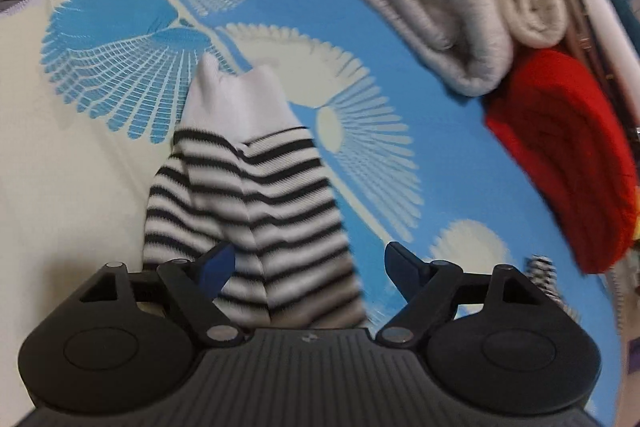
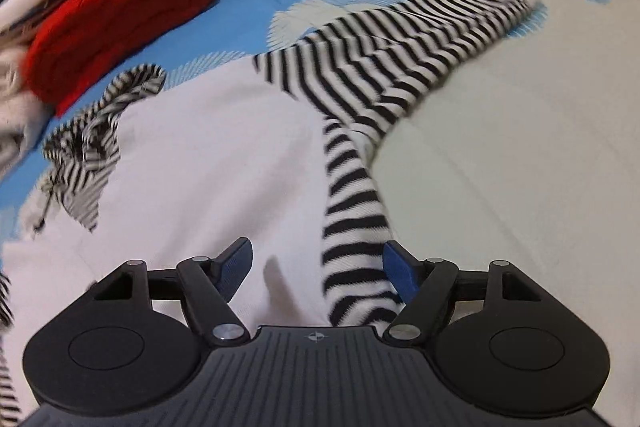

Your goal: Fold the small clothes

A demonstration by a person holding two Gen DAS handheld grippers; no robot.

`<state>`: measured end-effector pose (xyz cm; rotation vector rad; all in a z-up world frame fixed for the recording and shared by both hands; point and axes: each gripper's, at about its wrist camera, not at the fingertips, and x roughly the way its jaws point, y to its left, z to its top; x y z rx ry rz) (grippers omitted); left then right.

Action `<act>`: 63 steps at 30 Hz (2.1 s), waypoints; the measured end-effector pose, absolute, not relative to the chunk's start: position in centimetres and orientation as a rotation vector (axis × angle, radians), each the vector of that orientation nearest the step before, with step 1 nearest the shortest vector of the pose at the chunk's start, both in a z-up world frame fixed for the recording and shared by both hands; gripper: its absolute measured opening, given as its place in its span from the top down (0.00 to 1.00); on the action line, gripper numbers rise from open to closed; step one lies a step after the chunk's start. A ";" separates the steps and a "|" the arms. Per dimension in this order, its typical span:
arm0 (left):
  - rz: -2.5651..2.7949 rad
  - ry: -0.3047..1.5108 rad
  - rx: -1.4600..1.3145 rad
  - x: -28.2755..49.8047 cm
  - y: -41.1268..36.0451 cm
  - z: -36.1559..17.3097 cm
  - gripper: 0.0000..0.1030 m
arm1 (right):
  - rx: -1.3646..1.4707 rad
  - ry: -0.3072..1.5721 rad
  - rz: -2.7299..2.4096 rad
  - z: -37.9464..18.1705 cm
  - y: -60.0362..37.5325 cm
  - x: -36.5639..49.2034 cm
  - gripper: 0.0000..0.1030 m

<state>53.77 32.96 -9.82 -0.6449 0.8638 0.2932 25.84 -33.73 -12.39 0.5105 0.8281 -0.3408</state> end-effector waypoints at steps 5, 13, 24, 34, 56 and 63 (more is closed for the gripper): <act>0.351 0.872 -0.454 54.7 32.3 -9.9 0.96 | 0.404 0.851 -0.320 -12.4 -31.4 26.1 0.25; 0.318 0.732 -0.612 37.9 41.2 -3.0 0.96 | 0.475 0.824 -0.321 -11.7 -32.1 25.8 0.28; 0.603 0.796 -0.874 30.8 46.3 -7.0 0.14 | 0.515 0.816 -0.334 -11.7 -32.4 24.5 0.28; 0.095 0.816 -0.509 42.2 37.0 -1.8 0.14 | 0.464 0.854 -0.316 -12.0 -32.0 25.3 0.26; -0.039 0.876 -0.140 47.3 28.8 -6.3 0.28 | 0.481 0.877 -0.276 -11.8 -32.5 25.6 0.25; -0.065 1.013 0.140 48.0 23.4 -10.9 0.17 | 0.460 0.880 -0.291 -11.9 -32.2 25.7 0.25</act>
